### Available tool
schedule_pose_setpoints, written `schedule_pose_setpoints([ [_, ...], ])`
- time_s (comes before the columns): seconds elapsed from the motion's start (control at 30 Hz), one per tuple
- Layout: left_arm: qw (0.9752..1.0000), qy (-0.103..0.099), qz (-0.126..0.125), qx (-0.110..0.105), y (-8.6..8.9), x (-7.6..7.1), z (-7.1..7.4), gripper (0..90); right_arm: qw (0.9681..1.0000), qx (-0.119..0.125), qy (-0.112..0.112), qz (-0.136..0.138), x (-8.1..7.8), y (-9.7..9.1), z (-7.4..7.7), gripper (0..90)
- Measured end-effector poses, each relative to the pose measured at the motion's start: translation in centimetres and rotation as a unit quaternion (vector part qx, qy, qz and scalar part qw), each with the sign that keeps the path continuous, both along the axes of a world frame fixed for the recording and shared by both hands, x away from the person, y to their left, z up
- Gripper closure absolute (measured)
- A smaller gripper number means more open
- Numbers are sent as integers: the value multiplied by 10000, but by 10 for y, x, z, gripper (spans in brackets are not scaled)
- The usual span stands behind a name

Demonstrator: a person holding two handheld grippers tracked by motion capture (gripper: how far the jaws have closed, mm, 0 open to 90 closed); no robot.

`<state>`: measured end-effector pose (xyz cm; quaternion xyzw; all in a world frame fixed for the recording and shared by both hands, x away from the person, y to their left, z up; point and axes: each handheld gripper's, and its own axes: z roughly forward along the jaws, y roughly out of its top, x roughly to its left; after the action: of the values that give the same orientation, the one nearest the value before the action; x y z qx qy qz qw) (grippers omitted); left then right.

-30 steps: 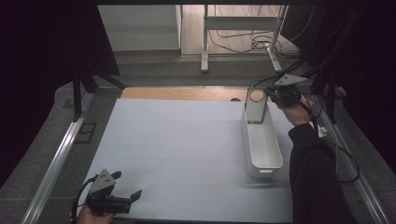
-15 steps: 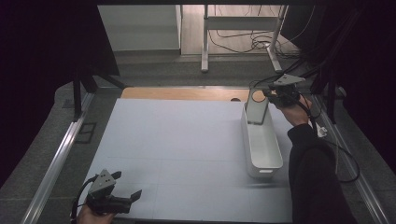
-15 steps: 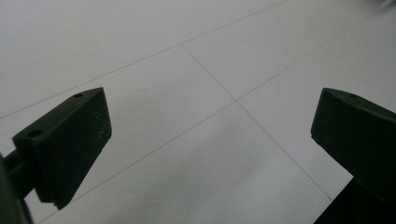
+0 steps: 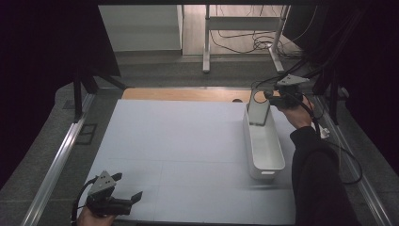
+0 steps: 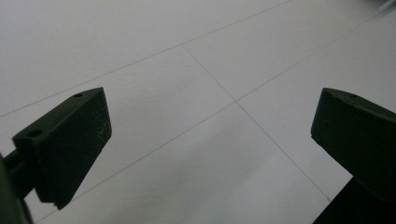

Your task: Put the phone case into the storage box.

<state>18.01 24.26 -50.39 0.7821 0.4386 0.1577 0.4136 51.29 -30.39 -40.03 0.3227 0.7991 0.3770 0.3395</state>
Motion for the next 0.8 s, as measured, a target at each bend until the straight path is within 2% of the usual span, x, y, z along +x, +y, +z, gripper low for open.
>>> schedule_pose_setpoints([
  [0.07,10000,2,9,-15,0,0,0,0,9998,66,113,-123,-1,0,1,374],
  [0.17,10000,5,21,-61,2,0,0,0,9996,117,210,-142,-2,-1,1,334],
  [0.33,10000,-7,26,-89,2,0,0,0,9988,248,393,-118,-4,-1,3,314],
  [0.47,9999,-14,22,-106,3,-1,0,0,9969,369,682,-97,-8,-1,2,269],
  [0.6,9999,-8,-1,-127,3,-1,0,0,9957,484,781,-122,-12,-2,1,252],
  [0.63,9998,7,-29,-176,4,0,0,0,9940,617,893,-137,-15,-4,0,237],
  [0.8,9995,9,-79,-290,6,0,0,0,9910,773,1080,-142,-22,-7,-1,205],
])
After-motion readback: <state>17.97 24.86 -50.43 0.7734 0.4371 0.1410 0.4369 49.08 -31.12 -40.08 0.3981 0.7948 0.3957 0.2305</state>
